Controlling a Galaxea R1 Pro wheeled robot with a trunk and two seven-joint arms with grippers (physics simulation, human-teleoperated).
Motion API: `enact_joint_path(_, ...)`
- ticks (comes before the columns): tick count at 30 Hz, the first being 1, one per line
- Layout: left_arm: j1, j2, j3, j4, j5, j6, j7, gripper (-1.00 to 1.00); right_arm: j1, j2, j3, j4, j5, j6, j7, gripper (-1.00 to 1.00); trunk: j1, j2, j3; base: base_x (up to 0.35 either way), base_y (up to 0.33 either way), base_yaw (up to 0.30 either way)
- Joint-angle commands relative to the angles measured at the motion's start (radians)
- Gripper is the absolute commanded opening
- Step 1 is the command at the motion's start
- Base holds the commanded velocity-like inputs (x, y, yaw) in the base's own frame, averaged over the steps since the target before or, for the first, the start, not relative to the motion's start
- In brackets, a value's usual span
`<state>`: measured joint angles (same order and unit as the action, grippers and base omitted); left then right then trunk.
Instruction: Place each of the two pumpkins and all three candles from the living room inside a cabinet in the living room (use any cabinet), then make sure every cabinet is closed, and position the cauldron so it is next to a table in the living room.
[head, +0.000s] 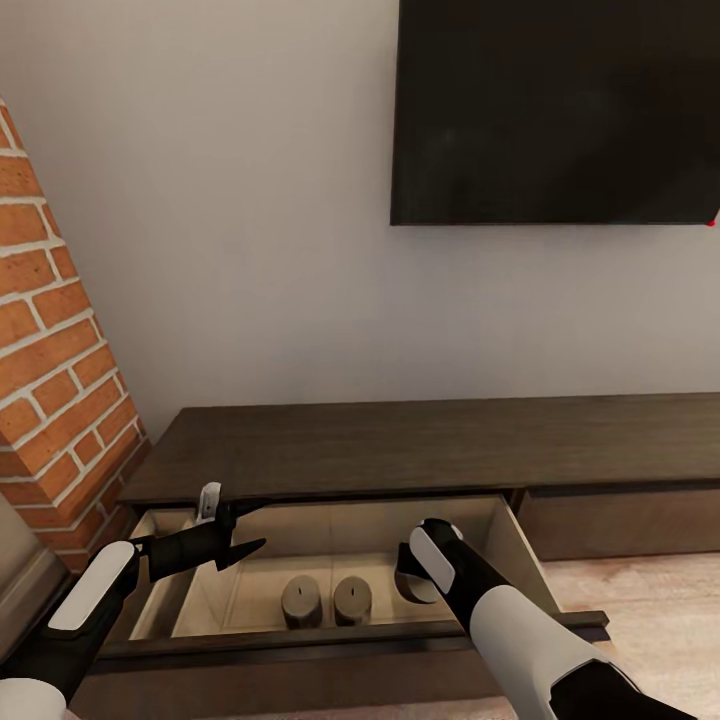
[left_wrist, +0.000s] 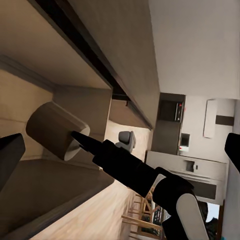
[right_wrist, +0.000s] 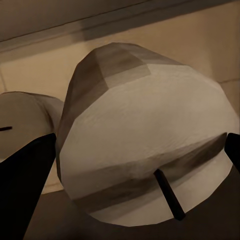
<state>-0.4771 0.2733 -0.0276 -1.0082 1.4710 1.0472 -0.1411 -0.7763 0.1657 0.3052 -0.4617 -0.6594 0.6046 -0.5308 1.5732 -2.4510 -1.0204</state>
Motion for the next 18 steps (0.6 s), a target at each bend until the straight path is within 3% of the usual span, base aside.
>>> enact_joint_path(1, 0.000, 0.000, 0.000, 0.000, 0.000, 0.000, 0.000, 1.00, 0.000, -0.001, 0.000, 0.000, 0.000, 0.000, 0.000, -1.00, 0.000, 0.000, 0.000, 0.000, 0.000, 0.000)
enact_joint_path(6, 0.000, 0.000, 0.000, -0.001, -0.001, 0.000, 0.000, 1.00, 0.000, -0.001, 0.000, 0.000, 0.000, 0.000, 0.000, -1.00, 0.000, 0.000, 0.000, 0.000, -0.005, 0.000)
enact_joint_path(13, 0.000, 0.000, 0.000, -0.001, -0.001, 0.000, 0.000, 1.00, 0.000, -0.001, 0.000, 0.000, 0.000, 0.000, 0.000, -1.00, 0.000, 0.000, 0.000, 0.000, -0.189, 0.000)
enact_joint_path(18, 0.000, 0.000, 0.000, -0.001, -0.001, 0.000, 0.000, 1.00, 0.000, 0.000, 0.000, 0.000, 0.000, 0.000, 0.000, -1.00, 0.000, 0.000, 0.000, 0.038, -0.038, 0.000)
